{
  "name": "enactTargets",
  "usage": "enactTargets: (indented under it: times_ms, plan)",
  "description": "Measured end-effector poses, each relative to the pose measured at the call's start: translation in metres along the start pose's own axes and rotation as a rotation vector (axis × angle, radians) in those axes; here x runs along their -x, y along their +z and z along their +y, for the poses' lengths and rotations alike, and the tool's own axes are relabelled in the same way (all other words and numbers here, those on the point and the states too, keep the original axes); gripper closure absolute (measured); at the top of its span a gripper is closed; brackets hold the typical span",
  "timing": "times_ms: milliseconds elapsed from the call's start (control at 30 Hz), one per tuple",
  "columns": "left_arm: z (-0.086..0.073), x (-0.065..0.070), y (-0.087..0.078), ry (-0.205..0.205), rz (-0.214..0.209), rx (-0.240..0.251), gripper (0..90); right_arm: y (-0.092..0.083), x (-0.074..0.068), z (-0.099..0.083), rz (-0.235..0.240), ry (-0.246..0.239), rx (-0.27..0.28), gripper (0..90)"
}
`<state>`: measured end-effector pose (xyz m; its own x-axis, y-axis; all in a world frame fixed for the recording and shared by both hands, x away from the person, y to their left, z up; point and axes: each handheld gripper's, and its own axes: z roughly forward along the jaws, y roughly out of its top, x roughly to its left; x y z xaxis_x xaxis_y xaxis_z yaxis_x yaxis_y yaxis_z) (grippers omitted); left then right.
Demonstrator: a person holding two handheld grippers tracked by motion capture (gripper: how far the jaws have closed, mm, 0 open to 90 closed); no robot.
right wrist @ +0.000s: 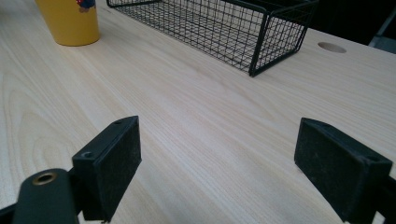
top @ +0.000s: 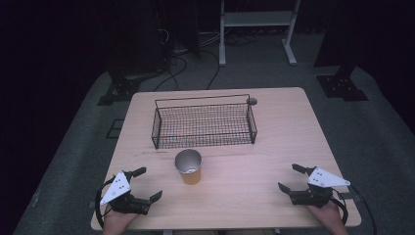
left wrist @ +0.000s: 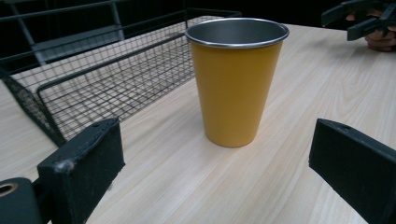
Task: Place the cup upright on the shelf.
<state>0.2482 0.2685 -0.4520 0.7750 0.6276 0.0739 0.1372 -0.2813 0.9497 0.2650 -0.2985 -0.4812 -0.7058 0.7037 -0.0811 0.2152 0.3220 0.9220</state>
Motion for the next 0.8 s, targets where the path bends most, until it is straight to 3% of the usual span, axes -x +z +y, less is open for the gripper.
enactTargets:
  times_ms: [467,800]
  plan:
    - [0.009,0.004,0.020,0.026,-0.053,-0.030,2.2,0.000,0.000,0.000,-0.003,0.001,-0.003,13.7]
    - [0.014,0.004,0.037,0.015,-0.081,-0.036,2.2,0.000,0.000,0.000,-0.001,0.001,-0.003,13.7]
